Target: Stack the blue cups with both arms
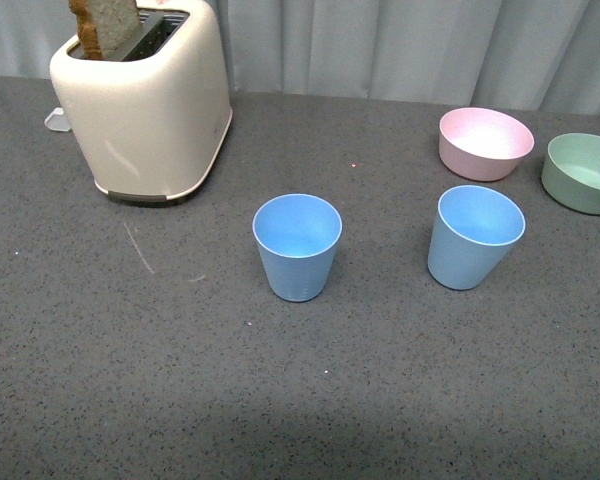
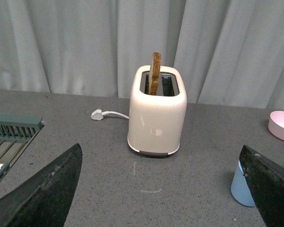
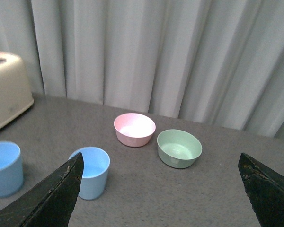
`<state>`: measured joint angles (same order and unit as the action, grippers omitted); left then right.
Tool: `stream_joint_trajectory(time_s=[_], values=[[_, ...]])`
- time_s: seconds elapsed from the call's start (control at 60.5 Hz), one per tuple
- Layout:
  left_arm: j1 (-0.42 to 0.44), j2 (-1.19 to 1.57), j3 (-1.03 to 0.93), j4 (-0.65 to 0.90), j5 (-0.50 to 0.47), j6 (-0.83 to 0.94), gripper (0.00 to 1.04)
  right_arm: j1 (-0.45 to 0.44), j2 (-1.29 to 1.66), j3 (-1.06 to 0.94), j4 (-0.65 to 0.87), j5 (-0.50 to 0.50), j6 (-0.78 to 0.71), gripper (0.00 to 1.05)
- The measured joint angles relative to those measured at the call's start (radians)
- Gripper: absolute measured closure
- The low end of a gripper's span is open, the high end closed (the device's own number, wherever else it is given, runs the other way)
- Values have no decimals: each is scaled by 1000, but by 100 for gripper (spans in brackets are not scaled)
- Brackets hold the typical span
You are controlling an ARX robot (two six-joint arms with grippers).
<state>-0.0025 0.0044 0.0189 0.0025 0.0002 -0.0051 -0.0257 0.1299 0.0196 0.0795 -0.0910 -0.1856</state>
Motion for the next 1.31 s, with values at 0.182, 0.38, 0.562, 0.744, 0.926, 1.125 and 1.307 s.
stream_joint_trajectory(time_s=[0.182,0.38,0.562,0.744,0.926,1.125,1.307], values=[[0,0,0,0,0,0,7,16,496,84,323,12,-73,10],[0,0,0,0,0,0,7,66,1106,352,376,25,0,10],[0,0,0,0,0,0,7,103,1423,592,220,31,92,10],[0,0,0,0,0,0,7,133,1619,776,115,59,177,10],[0,0,0,0,0,0,7,152,1769,883,37,73,251,10],[0,0,0,0,0,0,7,161,1882,966,-37,71,328,29],[0,0,0,0,0,0,7,166,1904,1002,-60,72,353,57]])
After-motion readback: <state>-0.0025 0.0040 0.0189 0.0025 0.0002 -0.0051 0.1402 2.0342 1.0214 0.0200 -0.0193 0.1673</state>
